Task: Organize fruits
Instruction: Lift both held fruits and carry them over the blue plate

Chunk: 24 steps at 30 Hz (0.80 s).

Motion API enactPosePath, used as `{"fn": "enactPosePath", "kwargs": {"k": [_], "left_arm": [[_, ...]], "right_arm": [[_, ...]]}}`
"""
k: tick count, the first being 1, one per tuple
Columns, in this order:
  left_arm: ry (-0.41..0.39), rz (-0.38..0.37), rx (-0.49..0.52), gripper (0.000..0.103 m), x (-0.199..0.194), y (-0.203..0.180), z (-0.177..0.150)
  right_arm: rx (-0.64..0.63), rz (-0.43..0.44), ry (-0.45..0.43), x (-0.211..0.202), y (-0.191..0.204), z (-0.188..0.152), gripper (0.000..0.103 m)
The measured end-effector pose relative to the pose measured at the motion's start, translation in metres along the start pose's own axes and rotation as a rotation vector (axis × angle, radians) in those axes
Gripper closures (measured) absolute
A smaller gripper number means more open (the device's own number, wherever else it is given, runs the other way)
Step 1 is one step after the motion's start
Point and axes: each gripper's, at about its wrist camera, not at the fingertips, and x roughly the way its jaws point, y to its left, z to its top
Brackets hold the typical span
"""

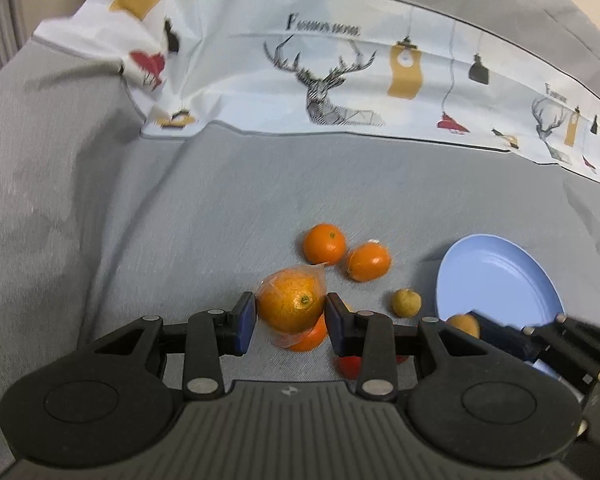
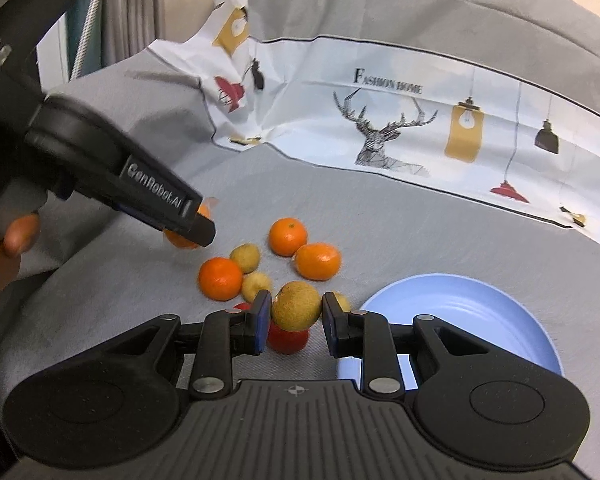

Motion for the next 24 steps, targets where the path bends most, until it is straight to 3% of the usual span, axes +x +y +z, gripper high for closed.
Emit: {"fn": "enactPosePath", "kwargs": {"k": [8, 13, 17, 24], "left_arm": [[-0.091, -0.024, 0.045, 0.062, -0.018, -0.025, 0.002], [-0.123, -0.061, 0.061, 0.062, -0.024, -0.05, 0.004], [-0.133, -0.096, 0.095, 0.062, -0.022, -0.076, 0.003], [-0.116, -0.164, 0.152, 0.062, -0.009, -0.118, -0.002]], "right_arm": [[0.142, -0.077, -0.078, -0.041, -0.065, 0.032, 0.074], [0.163, -0.157, -0.115, -0.057, -0.108, 0.044, 0.074], [0.201, -0.233, -0.096, -0.057, -0.136, 0.031, 0.075], [0.228, -0.273, -0.039, -0.053, -0.149, 0.016, 0.075]]}}
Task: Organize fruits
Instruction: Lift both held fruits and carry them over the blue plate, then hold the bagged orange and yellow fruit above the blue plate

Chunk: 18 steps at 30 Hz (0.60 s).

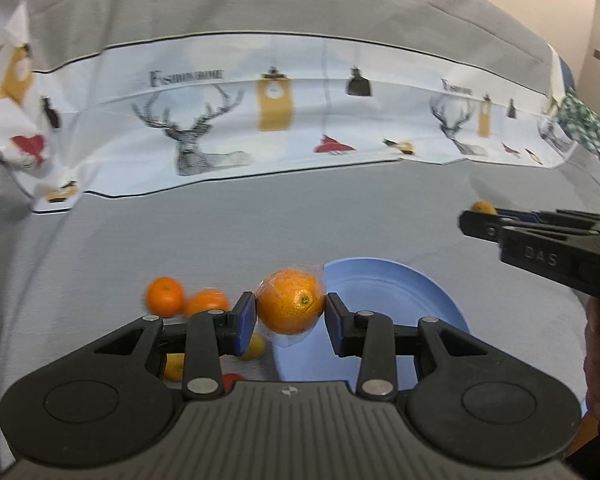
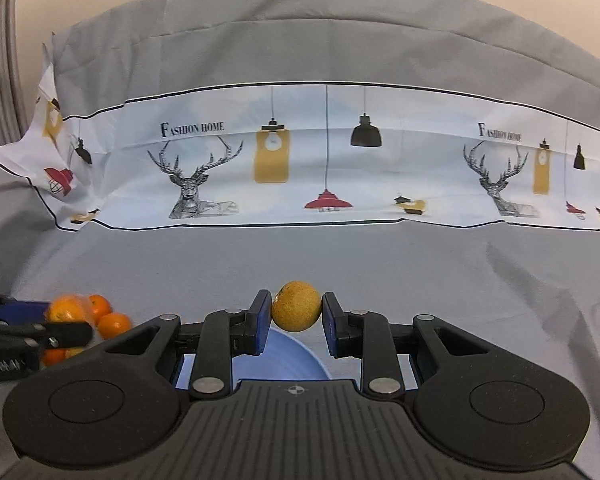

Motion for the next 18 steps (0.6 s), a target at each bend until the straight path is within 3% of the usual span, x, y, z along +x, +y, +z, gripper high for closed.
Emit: {"fn": "enactPosePath", "kwargs": {"k": [10, 18], "left_arm": [[0.083, -0.1, 0.061, 0.062, 0.034, -0.029, -0.001], [0.194, -0.126, 0.106, 0.062, 0.056, -0.033, -0.008]], "right_arm": [[-0.024, -0.035, 0.104, 0.017, -0.003, -0.006, 0.075], [0.003, -0.062, 0.191, 0.032, -0.007, -0.014, 0.075]]}}
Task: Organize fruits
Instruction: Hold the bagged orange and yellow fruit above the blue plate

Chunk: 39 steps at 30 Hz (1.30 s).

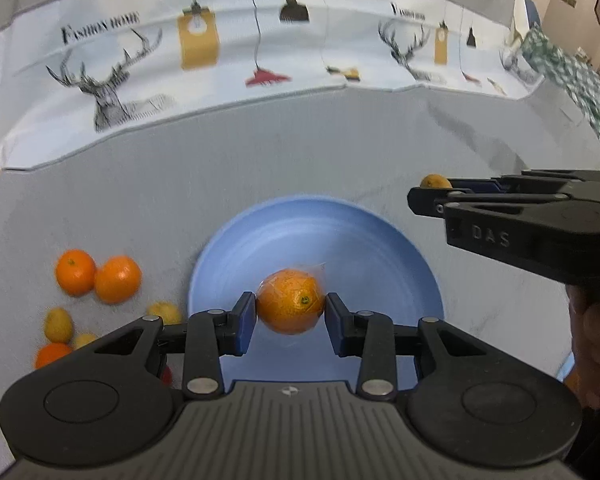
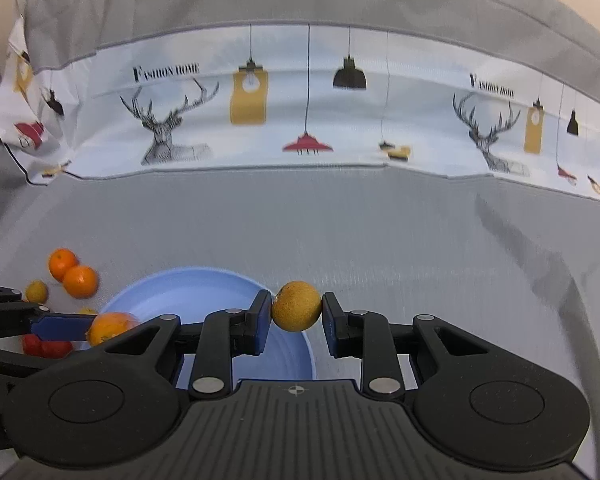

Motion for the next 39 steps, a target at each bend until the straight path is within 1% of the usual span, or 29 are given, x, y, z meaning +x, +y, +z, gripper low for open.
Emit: {"fn": "enactPosePath", "kwargs": {"k": [5, 11, 22, 39], "left_arm": [[-0.003, 0.0, 0.047, 0.062, 0.002, -0.009, -0.005], [0.015, -0.01, 0.051, 0.062, 0.006, -0.009, -0.006], [0.036, -0.019, 0.123, 0.062, 0.011, -0.021, -0.012], [0.043, -0.009, 0.135, 0.062, 0.014, -0.026, -0.011]], "right_arm": [[0.029, 0.0, 0.048, 0.009, 0.0, -0.003, 0.075], [0.015, 0.0, 0.054, 0.01, 0.005, -0.004, 0.075], [0.009, -0.004, 0.059, 0.012, 0.006, -0.004, 0.075], [0.006, -0.003, 0.064, 0.016, 0.007, -0.007, 0.075]]}}
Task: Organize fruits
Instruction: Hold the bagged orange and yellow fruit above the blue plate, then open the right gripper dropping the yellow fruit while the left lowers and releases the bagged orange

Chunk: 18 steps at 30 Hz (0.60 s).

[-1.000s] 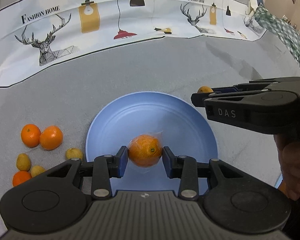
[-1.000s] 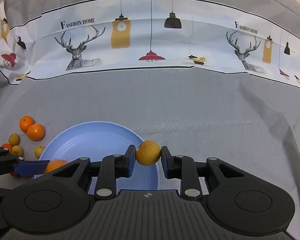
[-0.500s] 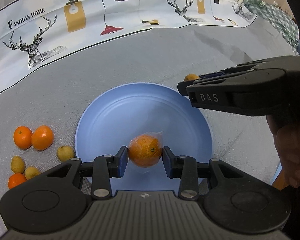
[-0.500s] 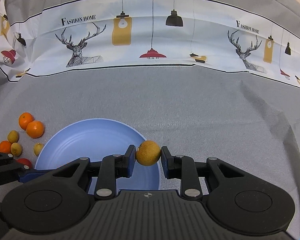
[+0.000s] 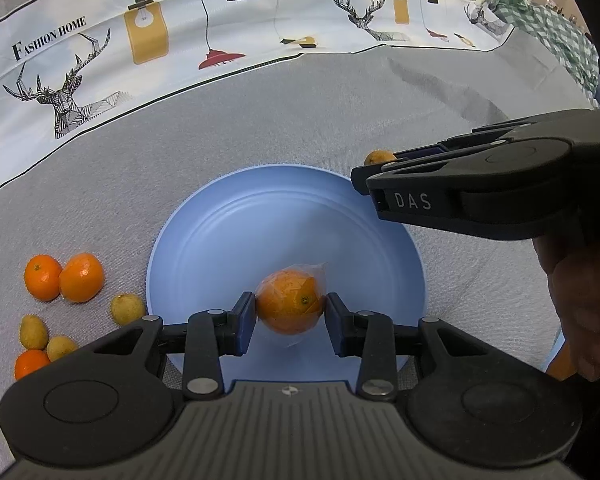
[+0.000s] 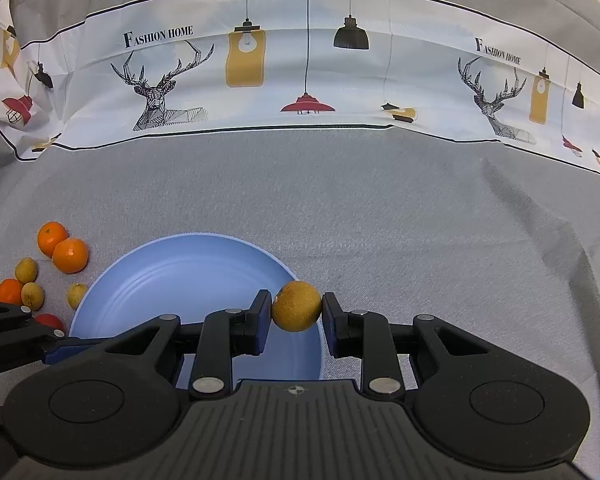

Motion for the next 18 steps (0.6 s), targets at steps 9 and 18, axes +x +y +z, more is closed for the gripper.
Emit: {"fn": "enactPosePath", "kwargs": {"k": [9, 18], "left_arm": [[0.003, 0.004, 0.003, 0.062, -0.0002, -0.0012, -0.0004], [0.002, 0.006, 0.003, 0.061, -0.0004, -0.0026, -0.0001]], "right_arm": [[-0.003, 0.0, 0.001, 0.0007, 0.0008, -0.0004, 0.075], [-0.005, -0.001, 0.001, 0.0012, 0.0006, -0.0006, 0.074]]}}
